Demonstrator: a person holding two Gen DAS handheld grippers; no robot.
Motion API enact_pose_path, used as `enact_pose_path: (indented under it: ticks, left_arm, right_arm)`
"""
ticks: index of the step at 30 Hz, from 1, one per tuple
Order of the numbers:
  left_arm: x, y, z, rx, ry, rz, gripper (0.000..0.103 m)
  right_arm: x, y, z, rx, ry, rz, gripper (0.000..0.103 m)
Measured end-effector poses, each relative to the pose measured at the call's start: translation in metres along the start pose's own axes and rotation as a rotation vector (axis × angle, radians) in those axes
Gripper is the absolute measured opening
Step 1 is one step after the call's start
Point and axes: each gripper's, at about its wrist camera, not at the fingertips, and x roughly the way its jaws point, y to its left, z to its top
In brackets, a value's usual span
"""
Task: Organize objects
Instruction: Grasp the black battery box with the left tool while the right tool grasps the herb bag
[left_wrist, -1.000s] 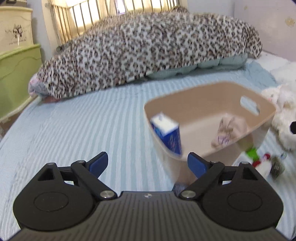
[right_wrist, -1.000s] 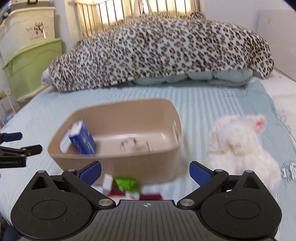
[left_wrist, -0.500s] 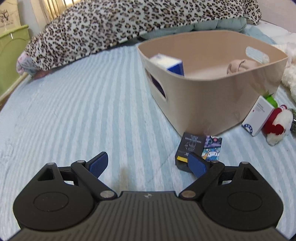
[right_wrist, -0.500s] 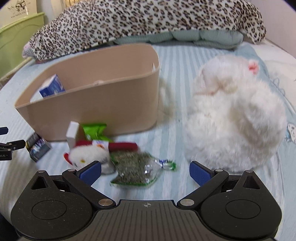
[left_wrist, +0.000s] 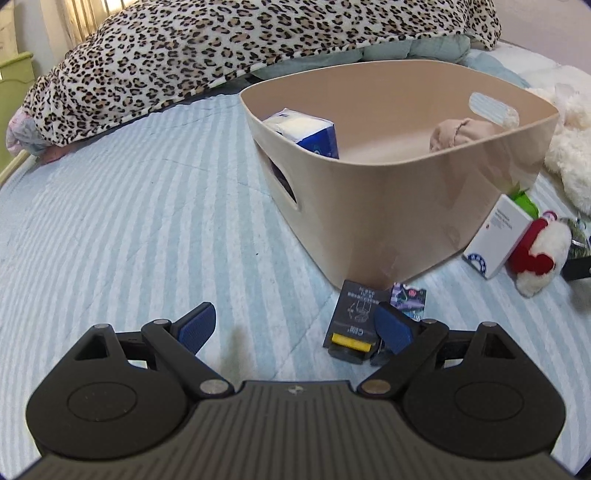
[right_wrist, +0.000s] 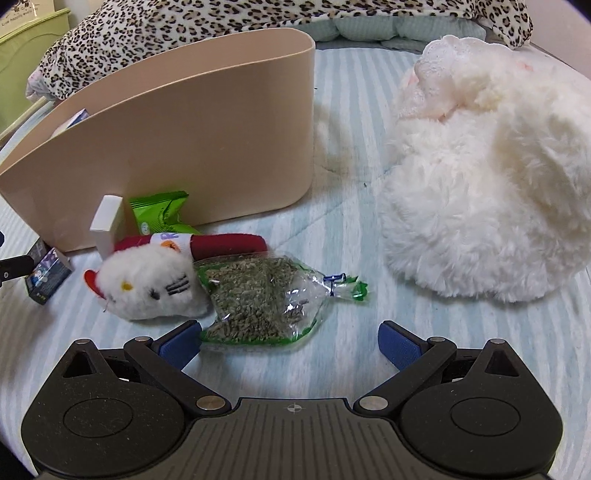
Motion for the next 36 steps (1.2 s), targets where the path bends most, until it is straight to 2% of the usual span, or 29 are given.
enact_pose_path:
  ticks: [4,7,14,18,23,25,27,30,34,35,36]
  left_arm:
    - [0.008,-0.005,0.005,0.011,0.003,-0.025,0.093]
    - [0.013,-0.014,0.006,0.052,0.0,0.014,0.093]
    - [0.021,-0.004,0.009,0.007,0.012,-0.033,0.092]
    - [0.021,0.001,0.012,0.012,0.025,-0.018,0.076]
    - [0.025,0.008,0.003,0.006,0.067,-0.04,0.072]
    - [0.028,0.007,-0.001,0.014,0.085,-0.067,0.059]
    - [0.029,0.004,-0.002,0.013,0.081,-0.077,0.055]
    - [0.03,0.002,0.001,-0.009,0.08,-0.109,0.034]
    - [0.026,-0.003,0.003,-0.025,0.062,-0.092,0.034]
    - [0.025,-0.002,0.002,-0.037,0.057,-0.086,0.034]
    - [0.023,-0.002,0.001,-0.052,0.053,-0.085,0.034]
  right_arm:
    - [0.006,0.002,0.003,0.0,-0.008,-0.007,0.103]
    - [0.008,0.005,0.004,-0.013,-0.016,-0.014,0.103]
    - [0.008,0.005,0.004,-0.025,-0.025,-0.012,0.102]
    - [0.006,0.01,0.008,-0.033,-0.035,-0.01,0.092]
    - [0.004,0.009,0.008,-0.042,-0.047,-0.003,0.091]
    - [0.003,0.006,0.006,-0.04,-0.049,0.001,0.09]
    - [0.002,0.006,0.006,-0.043,-0.051,0.001,0.088]
    - [-0.001,0.009,0.007,-0.056,-0.059,-0.001,0.084]
    - [-0.008,0.011,0.006,-0.066,-0.072,0.004,0.078]
    - [-0.01,0.011,0.006,-0.067,-0.072,0.012,0.054]
    - [-0.01,0.011,0.005,-0.063,-0.064,0.016,0.056]
